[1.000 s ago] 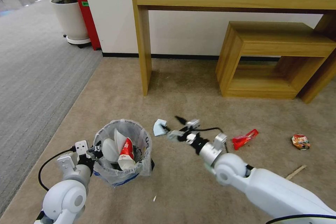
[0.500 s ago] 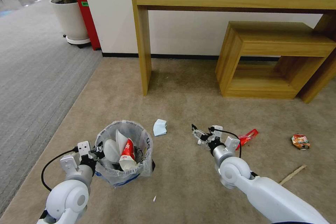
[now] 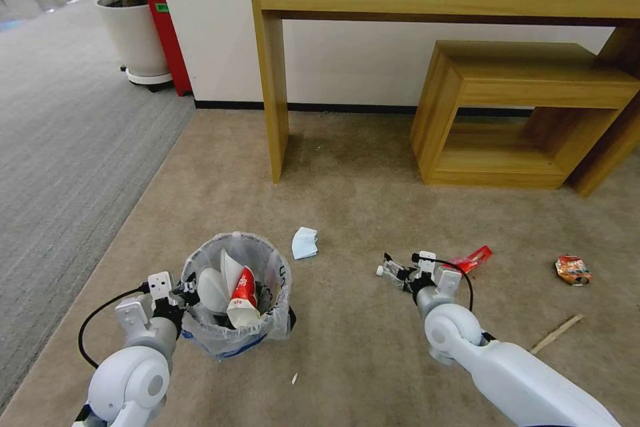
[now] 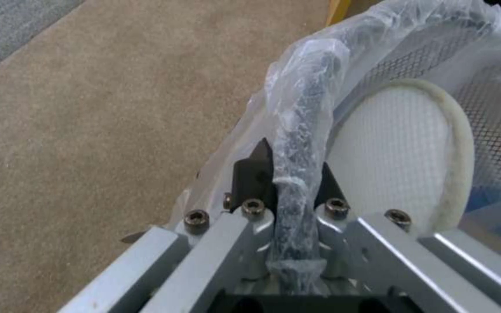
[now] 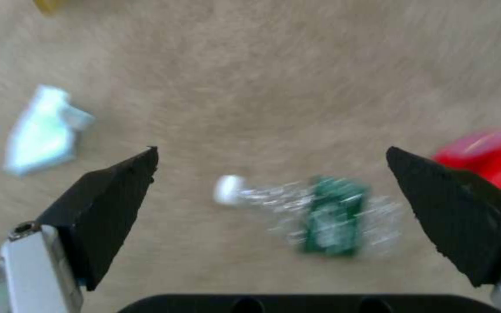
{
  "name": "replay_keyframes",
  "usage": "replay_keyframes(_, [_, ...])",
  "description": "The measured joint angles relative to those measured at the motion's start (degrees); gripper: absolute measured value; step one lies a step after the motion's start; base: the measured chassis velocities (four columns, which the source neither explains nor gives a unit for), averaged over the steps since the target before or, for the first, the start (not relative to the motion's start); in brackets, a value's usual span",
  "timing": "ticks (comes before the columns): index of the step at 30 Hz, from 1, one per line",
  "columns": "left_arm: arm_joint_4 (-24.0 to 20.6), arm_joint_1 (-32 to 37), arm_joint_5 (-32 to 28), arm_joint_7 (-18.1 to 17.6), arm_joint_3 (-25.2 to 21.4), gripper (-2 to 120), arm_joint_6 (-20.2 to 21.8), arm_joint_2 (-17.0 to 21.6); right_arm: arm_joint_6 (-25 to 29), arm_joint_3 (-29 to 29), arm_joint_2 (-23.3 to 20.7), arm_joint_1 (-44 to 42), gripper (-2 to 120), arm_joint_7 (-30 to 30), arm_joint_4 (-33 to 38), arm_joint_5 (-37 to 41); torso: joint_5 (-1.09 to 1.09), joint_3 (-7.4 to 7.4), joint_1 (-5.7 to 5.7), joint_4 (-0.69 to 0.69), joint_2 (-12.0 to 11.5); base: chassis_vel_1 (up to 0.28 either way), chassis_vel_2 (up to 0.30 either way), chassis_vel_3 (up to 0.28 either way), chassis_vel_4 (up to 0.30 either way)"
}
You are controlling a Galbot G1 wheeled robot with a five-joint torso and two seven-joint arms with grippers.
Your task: Pick up the trash bin and place the garbage on the floor into it.
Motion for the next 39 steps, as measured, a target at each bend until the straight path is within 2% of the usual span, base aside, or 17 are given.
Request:
replay_keyframes(4, [0.25,-0.04,0.25,0.17,0.1,2,-0.22,-0.15,-2.03,-1.03,-2.33,0.55,100,-1.88,-0.23,-3.39,0.01,0.0,0.0,-0.01,0.0,0.0,0.0,0.0,0.0])
replay_keyframes(5, [0.42,-0.16,0.34,0.28,0.15,2,-0.37,-0.33,-2.27,-2.05,-4.53,1.56,100,-4.93,-1.34,-7.4,-0.01,0.0,0.0,-0.02,0.0,0.0,0.0,0.0,0.0])
replay_keyframes(6, [0.5,-0.22,0.38,0.3,0.22,2,-0.47,-0.38,-1.85,-2.47,-5.27,1.92,100,-6.36,-2.0,-9.26,-0.01,0.0,0.0,-0.01,0.0,0.0,0.0,0.0,0.0])
replay_keyframes(7, [0.8,-0.62,0.45,0.34,0.64,2,-0.55,-0.43,-0.66,-3.42,-7.37,2.55,100,-10.26,-3.33,-13.52,0.02,0.0,0.0,0.01,0.0,0.0,0.0,0.0,0.0])
replay_keyframes(8, [0.8,-0.62,0.45,0.34,0.64,2,-0.55,-0.43,-0.66,-3.42,-7.37,2.55,100,-10.26,-3.33,-13.52,0.02,0.0,0.0,0.01,0.0,0.0,0.0,0.0,0.0])
replay_keyframes(10, [1.54,-1.58,0.46,0.38,1.64,2,-0.71,-0.43,1.24,-4.9,-10.2,3.22,100,-15.16,-5.17,-18.28,-0.02,0.0,0.0,-0.02,0.0,0.0,0.0,0.0,0.0])
replay_keyframes(11, [1.54,-1.58,0.46,0.38,1.64,2,-0.71,-0.43,1.24,-4.9,-10.2,3.22,100,-15.16,-5.17,-18.28,-0.02,0.0,0.0,-0.02,0.0,0.0,0.0,0.0,0.0])
replay_keyframes(15, [2.38,-2.88,0.41,0.47,3.11,2,-0.81,-0.58,6.11,-7.41,-11.38,4.77,96,-22.13,-9.69,-24.93,0.0,0.0,0.0,-0.03,0.0,0.0,0.0,0.0,0.0])
replay_keyframes(22, [2.55,-2.95,0.4,0.49,3.3,2,-0.81,-0.82,10.72,-12.43,-8.49,9.42,96,-27.45,-16.49,-29.8,0.0,0.0,0.0,0.0,0.0,0.0,0.0,0.0,0.0])
replay_keyframes(30, [2.24,-2.39,0.4,0.63,2.84,2,-0.91,-0.85,10.94,-14.95,-3.98,12.89,95,-28.46,-25.15,-34.84,-0.03,0.0,0.0,-0.01,0.0,0.0,0.0,0.0,0.0])
replay_keyframes(39, [1.92,-2.17,0.52,0.8,2.91,2,-1.2,-1.19,12.05,-17.97,-0.31,15.08,95,-28.63,-32.14,-35.81,-0.02,0.0,0.0,-0.01,0.0,0.0,0.0,0.0,0.0])
